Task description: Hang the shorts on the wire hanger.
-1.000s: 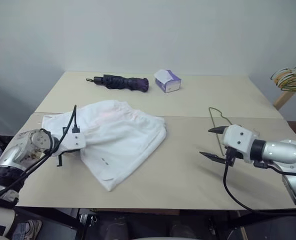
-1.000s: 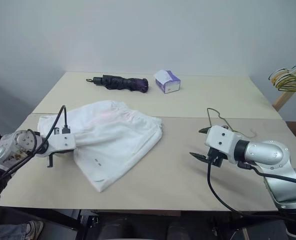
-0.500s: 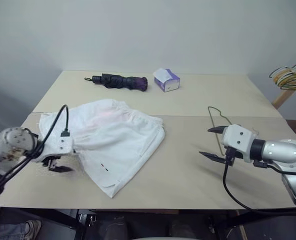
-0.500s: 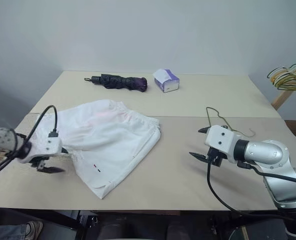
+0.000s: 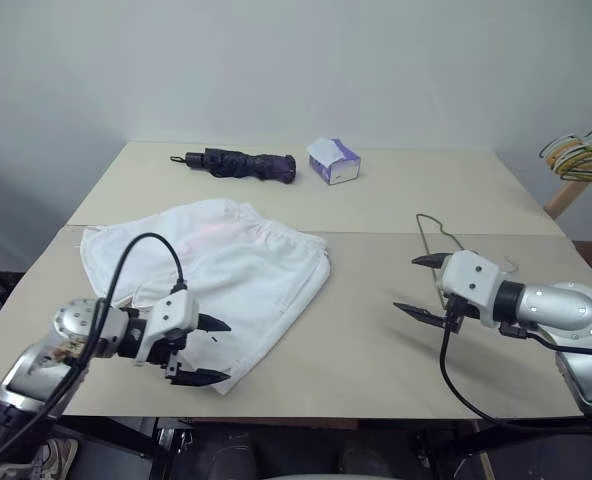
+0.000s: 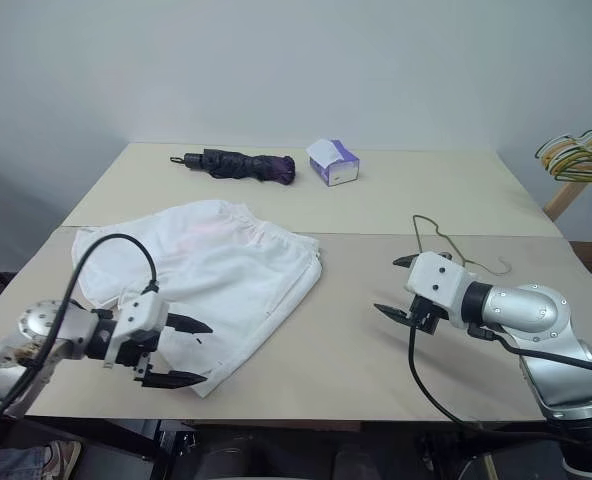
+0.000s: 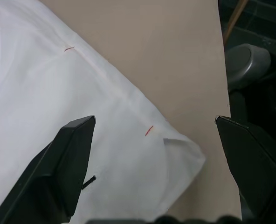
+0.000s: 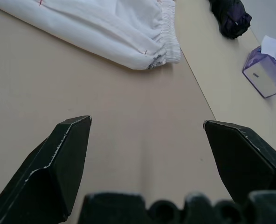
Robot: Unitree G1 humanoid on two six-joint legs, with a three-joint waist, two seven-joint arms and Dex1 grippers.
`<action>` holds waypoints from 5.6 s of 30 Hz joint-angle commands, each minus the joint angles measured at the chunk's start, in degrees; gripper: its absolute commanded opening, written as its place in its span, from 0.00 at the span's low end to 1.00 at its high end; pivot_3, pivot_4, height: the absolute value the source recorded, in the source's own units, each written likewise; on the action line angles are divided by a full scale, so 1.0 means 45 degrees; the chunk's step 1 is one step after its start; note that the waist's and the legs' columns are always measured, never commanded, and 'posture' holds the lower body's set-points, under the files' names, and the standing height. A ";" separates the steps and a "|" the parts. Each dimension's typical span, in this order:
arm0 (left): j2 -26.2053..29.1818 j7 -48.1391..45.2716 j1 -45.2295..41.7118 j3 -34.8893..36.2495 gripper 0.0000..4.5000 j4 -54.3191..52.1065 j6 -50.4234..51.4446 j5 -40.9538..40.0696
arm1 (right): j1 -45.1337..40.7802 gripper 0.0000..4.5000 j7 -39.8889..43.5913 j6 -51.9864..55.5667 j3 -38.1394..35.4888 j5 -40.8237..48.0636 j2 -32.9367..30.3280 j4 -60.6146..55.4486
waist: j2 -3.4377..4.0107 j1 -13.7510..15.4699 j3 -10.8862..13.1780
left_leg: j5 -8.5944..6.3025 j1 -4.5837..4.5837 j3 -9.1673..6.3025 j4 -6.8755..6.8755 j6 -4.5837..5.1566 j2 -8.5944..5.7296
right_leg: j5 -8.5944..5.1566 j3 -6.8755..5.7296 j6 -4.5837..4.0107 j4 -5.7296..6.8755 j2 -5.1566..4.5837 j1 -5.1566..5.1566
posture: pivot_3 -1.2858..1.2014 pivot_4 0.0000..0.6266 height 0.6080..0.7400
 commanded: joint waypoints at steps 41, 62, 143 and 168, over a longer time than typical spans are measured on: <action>0.1767 0.0638 0.2363 0.4909 0.01 -0.2903 0.1646 -0.0659 | -0.8486 1.00 -0.5306 -0.8946 0.7153 -0.8342 0.4942 1.2347 | 0.0028 -0.0292 0.0000 | 0.0005 0.0023 0.0003 -0.0031 -0.0012 0.0002 | -0.0009 -0.0002 -0.0021 0.0008 -0.0001 -0.0008 | 0.57 0.00 1.00; 0.2090 0.0242 0.3819 0.6720 0.00 -0.3236 0.1416 -0.0782 | -1.2079 0.23 -0.8840 -1.1359 0.8882 -1.1382 0.7523 1.9710 | 0.0037 -0.0032 0.0005 | 0.0055 0.0074 0.0007 -0.0137 -0.0098 0.0002 | -0.0022 -0.0009 -0.0071 0.0053 0.0002 -0.0032 | 0.59 0.00 1.00; -0.0192 0.1512 -0.2127 0.1707 0.99 -0.1724 -0.0740 0.0372 | -0.8062 0.83 -0.4101 0.9764 -0.0246 -0.3390 0.4952 0.7687 | -0.0083 -0.0568 -0.0042 | 0.0072 -0.0013 -0.0005 -0.0119 -0.0100 -0.0003 | -0.0089 -0.0031 -0.0111 0.0192 0.0000 -0.0142 | 0.52 0.00 1.00; -0.1191 0.1872 -0.2284 0.1474 1.00 -0.2120 -0.0843 -0.0330 | -0.7700 0.16 -0.5042 0.9521 0.0026 -0.1940 0.4930 1.0639 | -0.0070 -0.0730 -0.0042 | 0.0074 -0.0017 -0.0032 -0.0119 -0.0098 -0.0008 | -0.0085 -0.0028 -0.0104 0.0189 0.0006 -0.0135 | 0.51 0.00 1.00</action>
